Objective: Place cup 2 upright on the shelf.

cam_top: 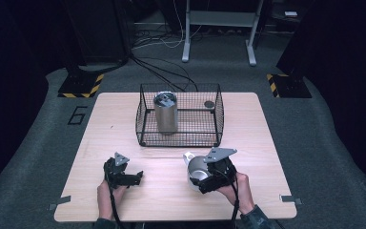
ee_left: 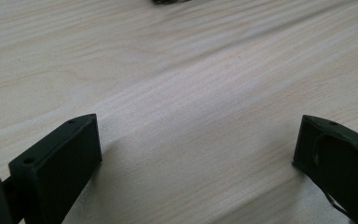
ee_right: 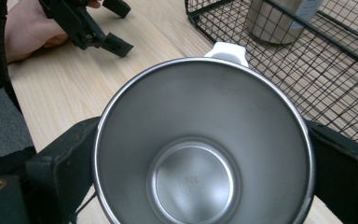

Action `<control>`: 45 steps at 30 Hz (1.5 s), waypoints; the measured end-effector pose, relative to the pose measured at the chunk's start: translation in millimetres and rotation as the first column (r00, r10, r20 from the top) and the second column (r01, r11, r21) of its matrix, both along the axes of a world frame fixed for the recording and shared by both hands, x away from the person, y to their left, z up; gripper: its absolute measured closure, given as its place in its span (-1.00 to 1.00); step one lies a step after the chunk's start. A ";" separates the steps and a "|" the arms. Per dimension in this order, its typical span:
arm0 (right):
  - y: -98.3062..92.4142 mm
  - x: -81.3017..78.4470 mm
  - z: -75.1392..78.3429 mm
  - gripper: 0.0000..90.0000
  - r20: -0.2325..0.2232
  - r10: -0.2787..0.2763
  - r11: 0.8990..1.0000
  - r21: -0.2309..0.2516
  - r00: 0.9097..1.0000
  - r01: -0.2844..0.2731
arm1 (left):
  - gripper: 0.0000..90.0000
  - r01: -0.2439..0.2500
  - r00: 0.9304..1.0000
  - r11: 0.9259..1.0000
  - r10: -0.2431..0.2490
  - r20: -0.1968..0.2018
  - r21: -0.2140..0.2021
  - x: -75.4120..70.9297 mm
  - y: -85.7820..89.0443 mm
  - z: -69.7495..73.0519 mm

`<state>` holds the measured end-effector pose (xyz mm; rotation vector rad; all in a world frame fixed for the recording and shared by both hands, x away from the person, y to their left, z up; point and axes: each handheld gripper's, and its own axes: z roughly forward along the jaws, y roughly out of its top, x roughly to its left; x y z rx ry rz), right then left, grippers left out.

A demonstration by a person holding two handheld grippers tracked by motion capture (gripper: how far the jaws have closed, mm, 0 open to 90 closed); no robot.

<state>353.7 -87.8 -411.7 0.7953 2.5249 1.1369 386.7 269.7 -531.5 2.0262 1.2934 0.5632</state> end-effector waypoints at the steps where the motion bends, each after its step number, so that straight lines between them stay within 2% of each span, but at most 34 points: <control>1: -0.2 1.0 0.9 -0.88 0.001 -0.007 1.000 0.003 1.000 0.007 | -0.99 0.001 1.000 1.000 -0.001 -0.001 0.001 0.0 0.1 0.0; 6: -3.2 7.1 6.3 -0.88 0.009 -0.013 1.000 -0.010 1.000 0.013 | -0.99 0.000 1.000 1.000 0.000 0.000 0.000 0.0 0.0 0.0; 18: -8.8 16.0 16.5 -0.88 0.018 -0.023 1.000 -0.006 1.000 0.023 | -0.99 0.001 1.000 1.000 -0.001 0.000 0.001 0.0 0.0 0.0; 31: -13.8 27.4 34.9 -0.88 0.031 -0.038 0.999 0.004 0.999 0.038 | -0.99 0.001 1.000 1.000 -0.001 0.000 0.001 0.0 0.0 0.0; 35: -14.5 31.9 41.9 -0.88 0.047 -0.030 1.000 0.002 0.998 0.030 | -0.99 0.000 1.000 1.000 0.000 0.000 0.000 0.0 0.0 0.0; 37: -14.5 31.8 43.7 -0.88 0.036 -0.045 0.999 0.005 0.998 0.045 | -0.99 0.001 1.000 1.000 -0.001 0.000 0.000 0.0 0.0 0.0; 38: -15.4 33.8 44.7 -0.88 0.049 -0.037 0.999 0.008 0.998 0.037 | -0.99 0.001 1.000 1.000 -0.001 0.000 0.000 0.0 0.1 0.0; 45: -18.2 38.7 52.9 -0.88 0.043 -0.058 0.998 0.011 0.997 0.058 | -0.99 0.007 1.000 1.000 -0.007 -0.004 0.008 0.0 0.6 0.4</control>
